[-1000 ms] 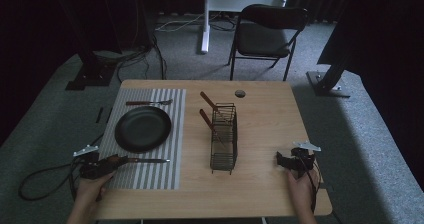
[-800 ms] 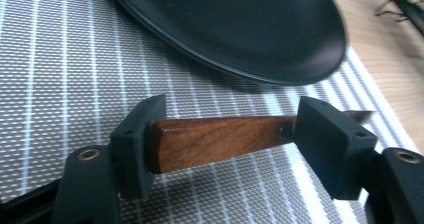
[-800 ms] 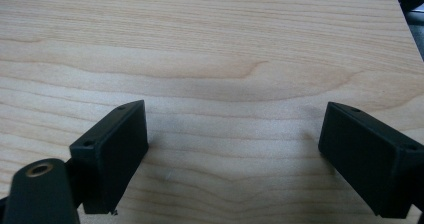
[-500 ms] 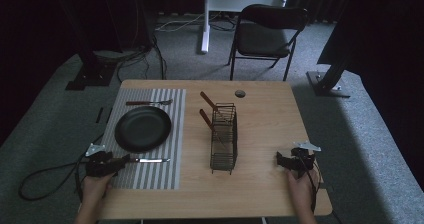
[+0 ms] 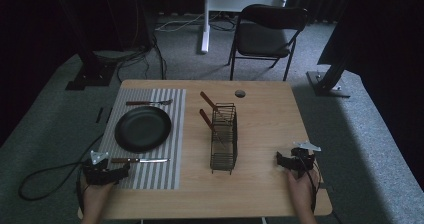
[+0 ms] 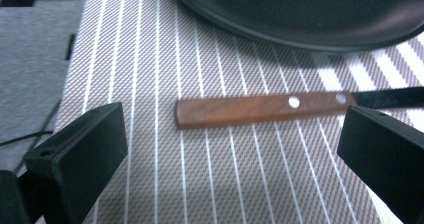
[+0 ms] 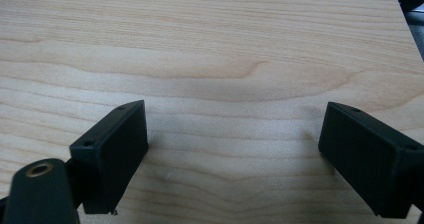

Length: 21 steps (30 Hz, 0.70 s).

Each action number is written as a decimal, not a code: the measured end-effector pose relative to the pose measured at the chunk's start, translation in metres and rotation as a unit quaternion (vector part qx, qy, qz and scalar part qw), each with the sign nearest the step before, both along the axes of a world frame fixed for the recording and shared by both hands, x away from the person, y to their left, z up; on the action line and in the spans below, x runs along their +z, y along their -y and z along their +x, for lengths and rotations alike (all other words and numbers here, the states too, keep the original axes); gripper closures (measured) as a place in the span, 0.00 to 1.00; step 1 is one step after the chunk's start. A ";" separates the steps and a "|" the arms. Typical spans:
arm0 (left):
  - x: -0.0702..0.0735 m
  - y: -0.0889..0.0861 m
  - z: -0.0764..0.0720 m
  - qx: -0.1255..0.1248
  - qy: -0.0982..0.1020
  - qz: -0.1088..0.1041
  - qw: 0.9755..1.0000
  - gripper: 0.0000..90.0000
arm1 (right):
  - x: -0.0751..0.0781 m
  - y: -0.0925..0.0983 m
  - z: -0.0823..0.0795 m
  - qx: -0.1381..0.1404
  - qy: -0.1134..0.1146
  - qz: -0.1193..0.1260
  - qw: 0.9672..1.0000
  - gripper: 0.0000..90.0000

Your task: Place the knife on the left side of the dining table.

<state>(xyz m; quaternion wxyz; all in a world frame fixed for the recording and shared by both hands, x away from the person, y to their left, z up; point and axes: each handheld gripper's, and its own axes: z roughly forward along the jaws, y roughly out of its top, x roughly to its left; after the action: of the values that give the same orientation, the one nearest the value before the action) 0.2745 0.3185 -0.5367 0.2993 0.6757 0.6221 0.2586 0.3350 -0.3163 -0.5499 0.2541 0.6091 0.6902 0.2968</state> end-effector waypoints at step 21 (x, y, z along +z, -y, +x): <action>-0.008 0.004 -0.023 0.023 0.000 0.006 1.000 0.00 | 0.000 0.000 0.000 0.000 0.000 0.000 1.000 0.13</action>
<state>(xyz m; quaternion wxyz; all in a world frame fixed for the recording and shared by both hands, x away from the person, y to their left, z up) 0.2515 0.3140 -0.5448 0.2896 0.6628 0.6360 0.2691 0.3350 -0.3163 -0.5499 0.2539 0.6093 0.6900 0.2970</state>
